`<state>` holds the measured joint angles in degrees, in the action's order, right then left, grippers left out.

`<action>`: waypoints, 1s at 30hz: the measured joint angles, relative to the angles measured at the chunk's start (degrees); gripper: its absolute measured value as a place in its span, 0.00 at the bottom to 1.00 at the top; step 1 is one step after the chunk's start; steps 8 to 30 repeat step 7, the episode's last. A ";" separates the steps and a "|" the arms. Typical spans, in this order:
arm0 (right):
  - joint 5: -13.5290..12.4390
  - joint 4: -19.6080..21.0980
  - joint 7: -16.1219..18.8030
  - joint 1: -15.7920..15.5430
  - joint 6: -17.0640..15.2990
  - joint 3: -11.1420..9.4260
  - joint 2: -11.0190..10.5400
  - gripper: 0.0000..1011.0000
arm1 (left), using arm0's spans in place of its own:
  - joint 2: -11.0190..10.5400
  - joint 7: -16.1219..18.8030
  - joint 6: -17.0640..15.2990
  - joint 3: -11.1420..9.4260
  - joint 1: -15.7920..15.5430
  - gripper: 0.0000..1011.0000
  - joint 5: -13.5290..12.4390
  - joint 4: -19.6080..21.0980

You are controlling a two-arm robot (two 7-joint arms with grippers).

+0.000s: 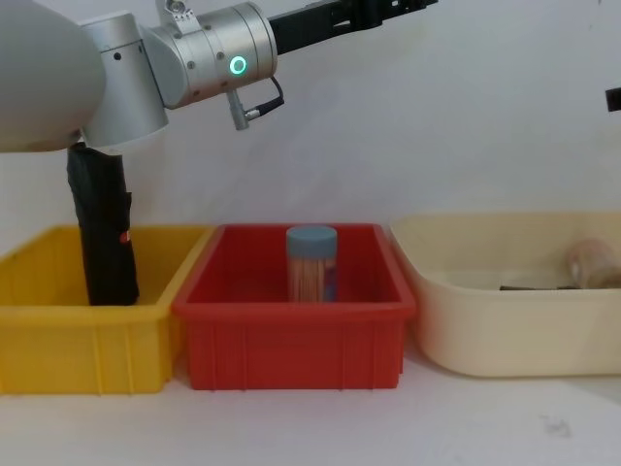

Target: Pick up the garbage bag with the one hand and transfer it to the other hand.

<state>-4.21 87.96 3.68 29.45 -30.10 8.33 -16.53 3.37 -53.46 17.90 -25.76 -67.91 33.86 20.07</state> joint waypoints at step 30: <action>0.00 0.48 -0.32 -0.47 -0.26 -0.47 -0.18 0.99 | 0.00 0.00 0.00 0.00 0.00 0.99 0.00 0.00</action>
